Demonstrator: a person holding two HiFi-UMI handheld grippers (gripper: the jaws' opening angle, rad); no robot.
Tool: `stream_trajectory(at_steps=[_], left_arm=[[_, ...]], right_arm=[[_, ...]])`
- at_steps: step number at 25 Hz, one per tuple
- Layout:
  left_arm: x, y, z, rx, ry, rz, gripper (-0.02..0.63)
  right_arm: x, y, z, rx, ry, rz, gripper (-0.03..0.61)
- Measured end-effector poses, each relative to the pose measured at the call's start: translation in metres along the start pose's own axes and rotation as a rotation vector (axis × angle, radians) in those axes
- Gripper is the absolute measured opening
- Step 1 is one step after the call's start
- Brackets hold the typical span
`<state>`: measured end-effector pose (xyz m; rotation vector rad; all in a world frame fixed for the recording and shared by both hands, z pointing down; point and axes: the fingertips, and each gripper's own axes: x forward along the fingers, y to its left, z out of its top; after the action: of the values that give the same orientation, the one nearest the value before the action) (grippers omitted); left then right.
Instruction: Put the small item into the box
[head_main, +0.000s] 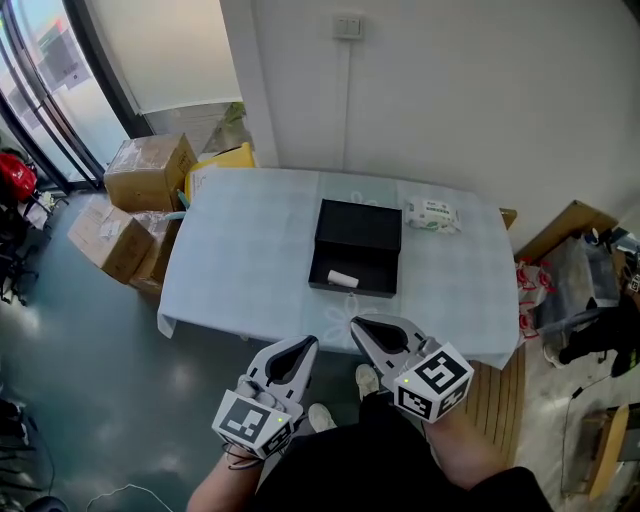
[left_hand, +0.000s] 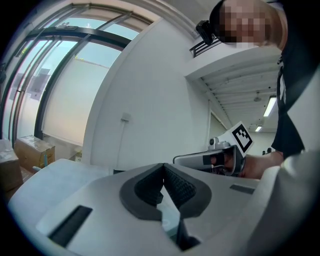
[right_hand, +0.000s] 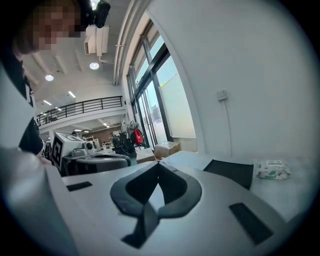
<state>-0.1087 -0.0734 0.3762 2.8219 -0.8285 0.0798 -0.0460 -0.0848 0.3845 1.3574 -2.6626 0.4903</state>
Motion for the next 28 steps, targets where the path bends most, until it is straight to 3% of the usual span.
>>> stream_trajectory(at_steps=[11,28], left_arm=[[-0.023,0.004,-0.008,0.001,0.014,-0.025,0.009],[-0.025,-0.008,-0.010,0.013,0.014,-0.050,0.009]], right_arm=[[-0.003,0.029,-0.012,0.009,0.001,-0.021,0.009],[-0.014,0.036,-0.015,0.012,-0.010,-0.030,0.009]])
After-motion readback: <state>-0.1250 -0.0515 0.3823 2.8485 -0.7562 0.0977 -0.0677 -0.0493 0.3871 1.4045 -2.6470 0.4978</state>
